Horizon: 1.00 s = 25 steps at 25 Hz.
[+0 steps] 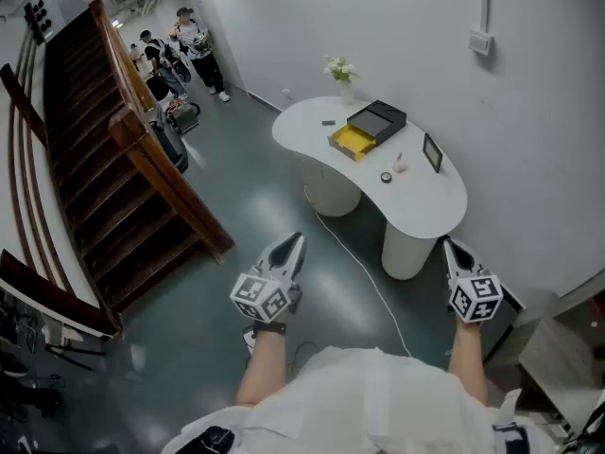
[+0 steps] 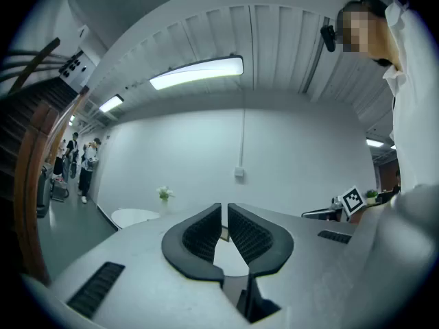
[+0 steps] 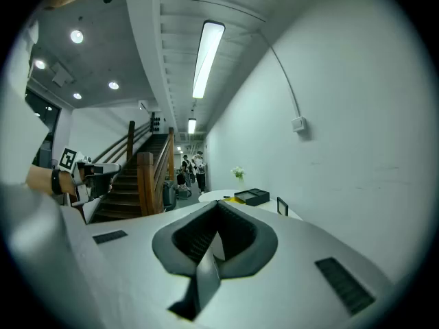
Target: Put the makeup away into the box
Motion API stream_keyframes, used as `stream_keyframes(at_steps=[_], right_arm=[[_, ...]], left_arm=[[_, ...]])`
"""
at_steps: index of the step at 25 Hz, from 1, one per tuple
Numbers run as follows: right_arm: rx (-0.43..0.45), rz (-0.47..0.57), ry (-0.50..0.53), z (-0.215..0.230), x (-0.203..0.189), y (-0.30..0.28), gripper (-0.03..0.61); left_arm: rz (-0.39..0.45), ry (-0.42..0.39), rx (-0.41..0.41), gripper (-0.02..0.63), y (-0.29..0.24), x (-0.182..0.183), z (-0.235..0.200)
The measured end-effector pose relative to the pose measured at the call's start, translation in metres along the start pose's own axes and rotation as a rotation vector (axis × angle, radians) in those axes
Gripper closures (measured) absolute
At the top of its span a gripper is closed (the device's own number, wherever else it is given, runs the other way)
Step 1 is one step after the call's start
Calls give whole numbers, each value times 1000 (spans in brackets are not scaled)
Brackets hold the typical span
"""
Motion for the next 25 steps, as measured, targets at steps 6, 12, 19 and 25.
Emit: stream_keyframes(at_steps=[6,12,19,25], right_arm=[[10,6,4,6,-1,19,569],[15,18,15,13,3,29,569],[13,17,22,21,2,35,569],[11,42,-19,30,3,40,569]], left_arm=[[-16,11,-7,572,-4,-6,27],[-4,13,-21,572,-10,-3,42],[1,10,-32,572,-22,-6,50],[-2,9,-54,572,-32,-5,56]])
Point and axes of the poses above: the fingertips, and each gripper's own axes: y backward along the fingers, z to its right, x out of its top, the point moved 6 cm from there along y, backward along the fingers, and after that the axes turned 7 degrees about -x, right-handed, at the moved point
